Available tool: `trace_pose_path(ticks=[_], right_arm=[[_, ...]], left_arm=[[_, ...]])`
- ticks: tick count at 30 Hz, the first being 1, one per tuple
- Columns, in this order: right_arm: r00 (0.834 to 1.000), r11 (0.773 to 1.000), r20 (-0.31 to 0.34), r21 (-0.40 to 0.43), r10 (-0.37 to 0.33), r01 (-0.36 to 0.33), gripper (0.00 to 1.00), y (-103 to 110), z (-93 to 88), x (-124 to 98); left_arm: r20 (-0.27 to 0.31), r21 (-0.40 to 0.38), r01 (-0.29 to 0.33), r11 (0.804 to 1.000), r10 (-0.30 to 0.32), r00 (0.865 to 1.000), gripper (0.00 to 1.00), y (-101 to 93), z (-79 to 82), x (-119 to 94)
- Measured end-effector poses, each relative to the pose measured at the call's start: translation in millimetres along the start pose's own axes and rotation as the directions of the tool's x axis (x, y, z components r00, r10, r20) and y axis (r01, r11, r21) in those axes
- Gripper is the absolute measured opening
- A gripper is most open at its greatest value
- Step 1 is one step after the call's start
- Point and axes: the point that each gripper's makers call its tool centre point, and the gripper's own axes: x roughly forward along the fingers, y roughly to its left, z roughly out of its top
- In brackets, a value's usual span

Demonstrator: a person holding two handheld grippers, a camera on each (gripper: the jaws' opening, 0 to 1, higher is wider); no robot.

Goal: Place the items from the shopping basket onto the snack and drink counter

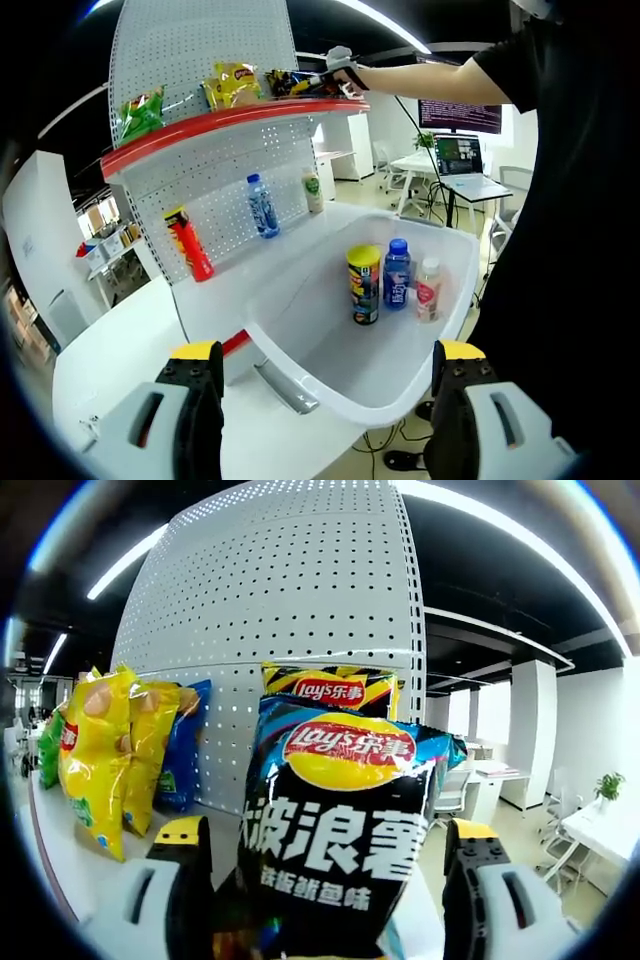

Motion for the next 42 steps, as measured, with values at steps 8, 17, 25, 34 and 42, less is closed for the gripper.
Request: trace_pose_path(ticks=[8, 17, 25, 34, 42], right_arm=[[0.999, 0.999, -0.017, 0.009, -0.033, 0.033, 0.94, -6.2, -2.6, -3.0], [1.0, 1.0, -0.013, 0.015, -0.02, 0.02, 0.95, -5.6, 1.9, -6.0], [0.998, 1.0, -0.054, -0.005, -0.013, 0.012, 0.96, -1.3, -3.7, -15.0], [0.999, 1.0, -0.047, -0.023, -0.004, 0.003, 0.97, -1.7, 1.8, -33.8], [0.999, 0.999, -0.054, -0.038, 0.009, -0.011, 0.97, 6.3, 7.8, -48.8]], left_arm=[[0.007, 0.005, -0.001, 1.0, 0.001, 1.0, 0.85, 1.0, 2.9, -1.0], [0.009, 0.005, 0.003, 1.0, -0.003, 1.0, 0.85, -0.2, 2.9, 0.5], [0.011, 0.007, 0.011, 1.0, -0.011, 1.0, 0.85, -1.7, 3.2, 2.6], [0.015, 0.01, 0.023, 1.0, -0.024, 1.0, 0.86, -3.4, 3.6, 3.1], [0.022, 0.013, 0.036, 0.999, -0.036, 0.999, 0.86, -5.3, 4.1, 4.4]])
